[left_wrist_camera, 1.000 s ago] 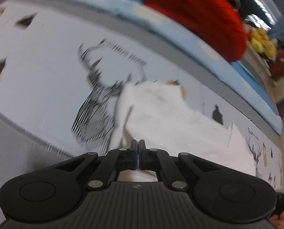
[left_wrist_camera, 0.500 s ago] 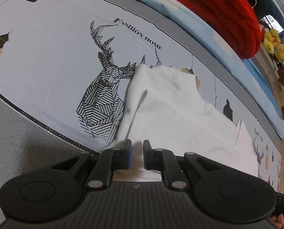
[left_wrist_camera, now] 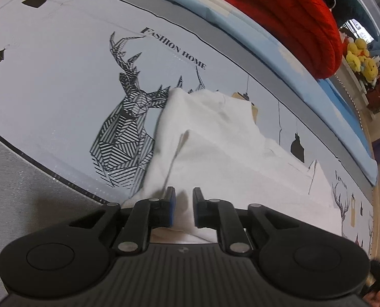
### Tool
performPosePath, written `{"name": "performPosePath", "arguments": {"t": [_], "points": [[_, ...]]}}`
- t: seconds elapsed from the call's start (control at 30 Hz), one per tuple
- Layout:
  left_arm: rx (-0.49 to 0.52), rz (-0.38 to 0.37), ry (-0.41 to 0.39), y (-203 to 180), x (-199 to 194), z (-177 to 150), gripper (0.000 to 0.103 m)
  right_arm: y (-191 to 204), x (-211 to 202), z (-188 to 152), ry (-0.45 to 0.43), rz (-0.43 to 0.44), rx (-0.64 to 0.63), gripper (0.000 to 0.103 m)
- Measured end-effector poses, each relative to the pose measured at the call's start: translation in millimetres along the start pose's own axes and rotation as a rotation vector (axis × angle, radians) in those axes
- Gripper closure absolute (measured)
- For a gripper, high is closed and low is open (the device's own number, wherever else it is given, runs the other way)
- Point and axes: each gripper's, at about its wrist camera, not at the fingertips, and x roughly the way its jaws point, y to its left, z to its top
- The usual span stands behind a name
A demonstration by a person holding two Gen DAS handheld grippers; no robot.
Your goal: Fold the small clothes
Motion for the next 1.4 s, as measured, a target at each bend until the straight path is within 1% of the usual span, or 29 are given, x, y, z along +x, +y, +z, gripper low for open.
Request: {"name": "performPosePath", "arguments": {"t": [0.03, 0.07, 0.1, 0.13, 0.17, 0.27, 0.33, 0.4, 0.47, 0.5, 0.53, 0.57, 0.67, 0.77, 0.8, 0.83, 0.87, 0.9, 1.03, 1.07, 1.13, 1.2, 1.27, 1.33, 1.4], "points": [[0.004, 0.001, 0.004, -1, 2, -1, 0.087, 9, 1, 0, 0.015, 0.067, -0.047, 0.098], [0.005, 0.002, 0.008, -1, 5, -3, 0.085, 16, 3, -2, 0.040, 0.124, -0.082, 0.093], [0.006, 0.005, 0.014, -1, 10, -5, 0.078, 21, 8, -4, 0.072, 0.163, -0.106, 0.090], [0.008, 0.021, 0.030, 0, 16, -8, 0.076, 22, 15, -6, 0.110, 0.170, -0.121, 0.079], [0.009, 0.041, 0.050, 3, 23, -11, 0.077, 19, 24, -9, 0.147, 0.147, -0.123, 0.070], [0.012, 0.047, 0.046, 1, 20, -9, 0.075, -3, 51, -18, 0.273, -0.034, -0.080, 0.069], [0.015, 0.034, 0.017, -3, 11, -6, 0.075, -9, 50, -18, 0.271, -0.028, -0.047, 0.069], [0.035, 0.027, -0.017, -7, 4, -4, 0.072, 3, 40, -16, 0.243, -0.023, -0.105, 0.067], [0.054, 0.049, -0.034, -9, 3, -3, 0.071, 14, 30, -15, 0.195, 0.024, -0.136, 0.066], [0.053, 0.059, -0.032, -8, 3, -3, 0.071, 17, 27, -15, 0.188, 0.038, -0.149, 0.065], [0.046, 0.067, -0.029, -6, 5, -2, 0.071, 19, 27, -16, 0.189, 0.044, -0.156, 0.061], [0.038, 0.075, -0.024, -4, 6, -2, 0.071, 20, 28, -16, 0.193, 0.044, -0.157, 0.060], [0.039, 0.090, -0.008, -1, 12, -2, 0.071, 14, 39, -17, 0.233, 0.009, -0.127, 0.060], [0.067, 0.088, 0.007, -3, 13, -4, 0.072, 13, 50, -24, 0.284, -0.019, -0.105, 0.060], [0.081, 0.089, 0.011, -5, 15, -4, 0.074, 13, 52, -24, 0.292, -0.023, -0.107, 0.060], [0.091, 0.090, 0.010, -6, 15, -5, 0.080, 14, 52, -26, 0.292, -0.024, -0.110, 0.060], [0.101, 0.089, 0.004, -7, 14, -5, 0.101, 15, 50, -26, 0.288, -0.022, -0.116, 0.060], [0.118, 0.088, -0.007, -9, 12, -5, 0.103, 17, 48, -25, 0.283, -0.012, -0.127, 0.060], [0.153, 0.127, -0.095, -15, -7, -2, 0.103, 31, 47, -28, 0.263, 0.035, -0.171, 0.060], [0.153, 0.144, -0.095, -14, -7, -2, 0.103, 30, 47, -27, 0.269, 0.036, -0.166, 0.059], [0.127, 0.155, -0.066, -10, 0, -1, 0.103, 23, 52, -27, 0.294, 0.011, -0.131, 0.059], [0.098, 0.121, -0.049, -7, 3, -1, 0.102, 16, 56, -27, 0.310, -0.032, -0.112, 0.059], [0.112, 0.085, -0.061, -12, 0, -1, 0.102, 17, 53, -27, 0.305, -0.030, -0.114, 0.060], [0.142, 0.051, -0.074, -20, -2, -4, 0.098, 23, 49, -27, 0.287, -0.016, -0.139, 0.059], [0.145, 0.027, -0.054, -22, 3, -6, 0.092, 27, 47, -28, 0.280, 0.009, -0.151, 0.059]]}}
